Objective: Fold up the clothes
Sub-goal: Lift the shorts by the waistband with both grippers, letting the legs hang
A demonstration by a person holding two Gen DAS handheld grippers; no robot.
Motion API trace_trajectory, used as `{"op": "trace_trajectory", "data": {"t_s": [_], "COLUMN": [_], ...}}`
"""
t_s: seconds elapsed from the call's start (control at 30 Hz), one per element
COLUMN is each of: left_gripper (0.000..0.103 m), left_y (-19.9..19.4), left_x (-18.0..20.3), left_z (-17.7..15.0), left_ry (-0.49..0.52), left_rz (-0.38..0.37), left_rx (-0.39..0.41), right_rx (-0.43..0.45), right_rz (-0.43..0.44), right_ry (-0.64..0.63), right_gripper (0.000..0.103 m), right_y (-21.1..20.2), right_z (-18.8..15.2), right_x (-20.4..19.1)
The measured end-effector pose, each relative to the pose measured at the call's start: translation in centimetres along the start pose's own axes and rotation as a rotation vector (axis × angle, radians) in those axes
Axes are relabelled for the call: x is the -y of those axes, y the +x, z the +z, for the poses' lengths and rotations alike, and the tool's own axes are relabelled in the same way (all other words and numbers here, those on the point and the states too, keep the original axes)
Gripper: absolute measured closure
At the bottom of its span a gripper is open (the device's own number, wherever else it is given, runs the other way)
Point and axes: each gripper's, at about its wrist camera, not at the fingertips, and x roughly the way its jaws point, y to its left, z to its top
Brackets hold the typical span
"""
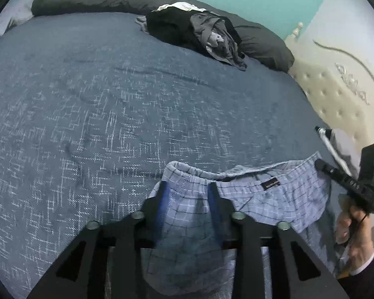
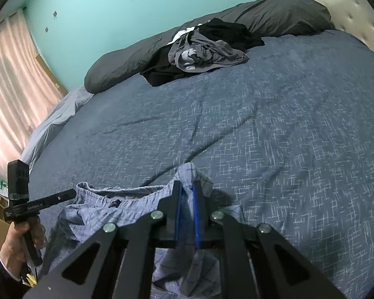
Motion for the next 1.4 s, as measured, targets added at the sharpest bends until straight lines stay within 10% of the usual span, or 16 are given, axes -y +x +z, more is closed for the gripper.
{"op": "trace_trajectory", "data": {"t_s": [0.3, 0.5, 0.83, 1.4], "left_gripper": [0.067, 0.091, 0.092, 0.093], "left_y": [1.3, 1.6, -2.8, -5.1], "left_x": [-0.3, 0.2, 1.3, 4.7], "left_z": [0.2, 0.5, 3.2, 7.9], "left_ry": [0.022, 0.041, 0.008, 0.052], "left_rz": [0.04, 0.048, 0.054, 0.026], "left_rx": [-0.012, -0.012, 0.193, 0.314], "right_rx": [-0.005, -0.001, 0.077, 0.215], "right_rz": [0.009, 0.017, 0.062, 0.122], "right_ry": [0.006, 0.01, 0.018, 0.016], "right_gripper": [0.095, 0.095, 0.095, 0.096], "right_y": [0.2, 0.1, -1.1, -4.6], "right_z": [-0.1, 0.0, 1.6, 6.2], "right_x": [0.2, 0.4, 0.1, -1.5]}}
